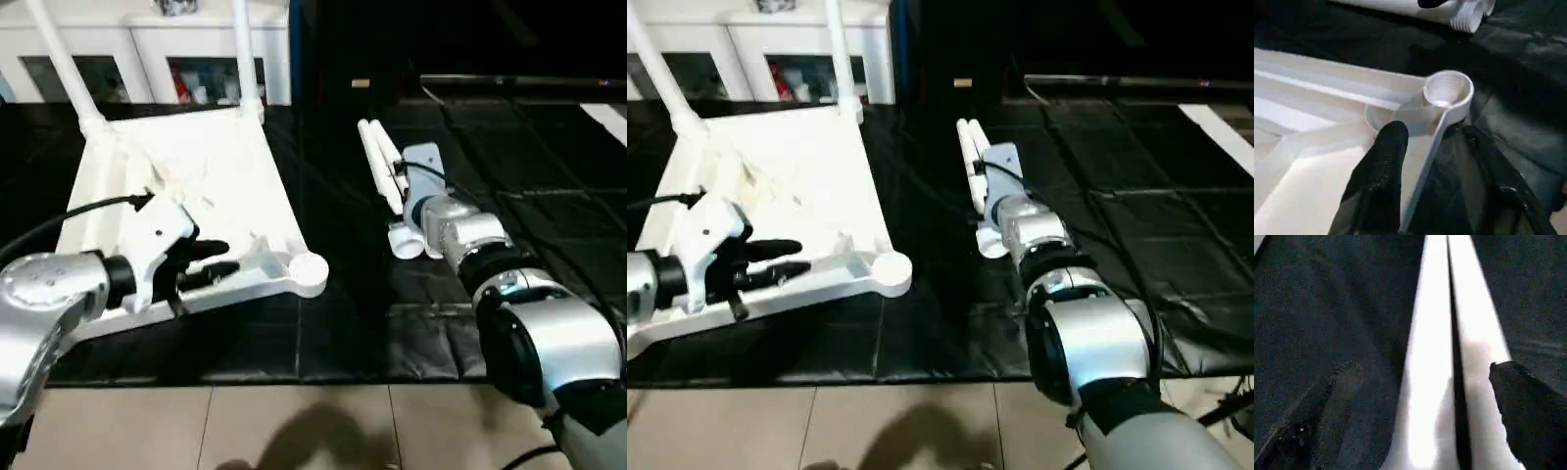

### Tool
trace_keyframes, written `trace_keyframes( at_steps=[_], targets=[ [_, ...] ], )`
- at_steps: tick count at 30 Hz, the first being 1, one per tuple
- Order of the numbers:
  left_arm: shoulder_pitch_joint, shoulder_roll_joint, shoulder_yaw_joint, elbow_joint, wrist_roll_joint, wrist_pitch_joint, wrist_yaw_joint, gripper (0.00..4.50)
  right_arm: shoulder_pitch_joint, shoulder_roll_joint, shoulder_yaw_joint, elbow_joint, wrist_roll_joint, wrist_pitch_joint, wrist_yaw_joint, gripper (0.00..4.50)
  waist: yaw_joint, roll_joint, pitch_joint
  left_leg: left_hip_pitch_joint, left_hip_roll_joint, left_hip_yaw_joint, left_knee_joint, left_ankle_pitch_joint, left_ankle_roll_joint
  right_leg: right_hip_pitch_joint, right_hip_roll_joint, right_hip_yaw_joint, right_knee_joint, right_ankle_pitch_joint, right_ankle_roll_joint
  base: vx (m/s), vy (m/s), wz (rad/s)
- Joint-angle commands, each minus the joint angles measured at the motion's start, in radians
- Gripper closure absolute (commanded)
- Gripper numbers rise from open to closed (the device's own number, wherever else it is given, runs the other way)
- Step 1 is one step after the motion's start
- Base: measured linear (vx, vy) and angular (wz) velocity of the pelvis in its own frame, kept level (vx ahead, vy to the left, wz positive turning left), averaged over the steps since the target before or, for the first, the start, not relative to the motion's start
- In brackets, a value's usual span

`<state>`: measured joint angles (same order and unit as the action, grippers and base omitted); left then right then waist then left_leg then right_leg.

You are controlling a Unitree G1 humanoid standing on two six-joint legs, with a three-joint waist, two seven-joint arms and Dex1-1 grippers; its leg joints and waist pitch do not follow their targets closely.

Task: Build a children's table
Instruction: Pick table leg

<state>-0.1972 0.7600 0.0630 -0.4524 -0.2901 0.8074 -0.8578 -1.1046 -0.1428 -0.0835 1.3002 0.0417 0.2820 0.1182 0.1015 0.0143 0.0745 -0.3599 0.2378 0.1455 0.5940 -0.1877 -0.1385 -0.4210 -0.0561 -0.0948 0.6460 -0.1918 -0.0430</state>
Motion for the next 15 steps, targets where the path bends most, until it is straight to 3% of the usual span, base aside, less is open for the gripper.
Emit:
trace_keyframes(
  at_steps=[1,5,10,13,15],
  targets=[
    [0.002,0.013,0.012,-0.029,-0.011,0.023,0.005,2.31,-0.020,0.010,-0.018,0.020,0.014,0.012,0.026,0.00,-0.001,0.012,-0.053,-0.005,-0.022,0.018,-0.063,-0.220,-0.007,0.057,-0.060,0.053,-0.080,-0.244,-0.152,0.000,0.000,0.00],
    [-0.004,0.019,0.013,-0.032,-0.015,0.038,0.006,1.91,-0.020,0.015,-0.023,0.036,0.008,0.030,0.012,0.00,0.000,0.018,-0.050,-0.006,-0.021,0.017,-0.062,-0.193,-0.005,0.057,-0.059,0.053,-0.076,-0.189,-0.177,0.000,0.000,0.00],
    [-0.003,0.027,0.003,-0.033,-0.024,0.041,0.010,1.56,-0.016,0.019,-0.033,0.048,0.006,0.072,0.009,0.44,-0.001,0.020,-0.054,-0.013,-0.023,0.017,-0.058,-0.139,-0.005,0.061,-0.056,0.053,-0.065,-0.087,-0.199,0.000,0.000,0.00],
    [-0.003,0.034,-0.003,-0.043,-0.031,0.052,0.005,1.46,-0.012,0.023,-0.027,0.057,-0.002,0.102,0.029,0.72,0.000,0.018,-0.054,-0.013,-0.022,0.018,-0.058,-0.147,-0.005,0.063,-0.058,0.053,-0.065,-0.085,-0.207,0.000,0.000,0.00],
    [-0.006,0.036,-0.001,-0.049,-0.037,0.062,0.004,1.11,-0.013,0.023,-0.027,0.060,-0.002,0.120,0.050,0.97,0.000,0.020,-0.054,-0.013,-0.020,0.017,-0.058,-0.146,-0.005,0.062,-0.059,0.052,-0.064,-0.084,-0.210,0.000,0.000,0.00]
  ],
)
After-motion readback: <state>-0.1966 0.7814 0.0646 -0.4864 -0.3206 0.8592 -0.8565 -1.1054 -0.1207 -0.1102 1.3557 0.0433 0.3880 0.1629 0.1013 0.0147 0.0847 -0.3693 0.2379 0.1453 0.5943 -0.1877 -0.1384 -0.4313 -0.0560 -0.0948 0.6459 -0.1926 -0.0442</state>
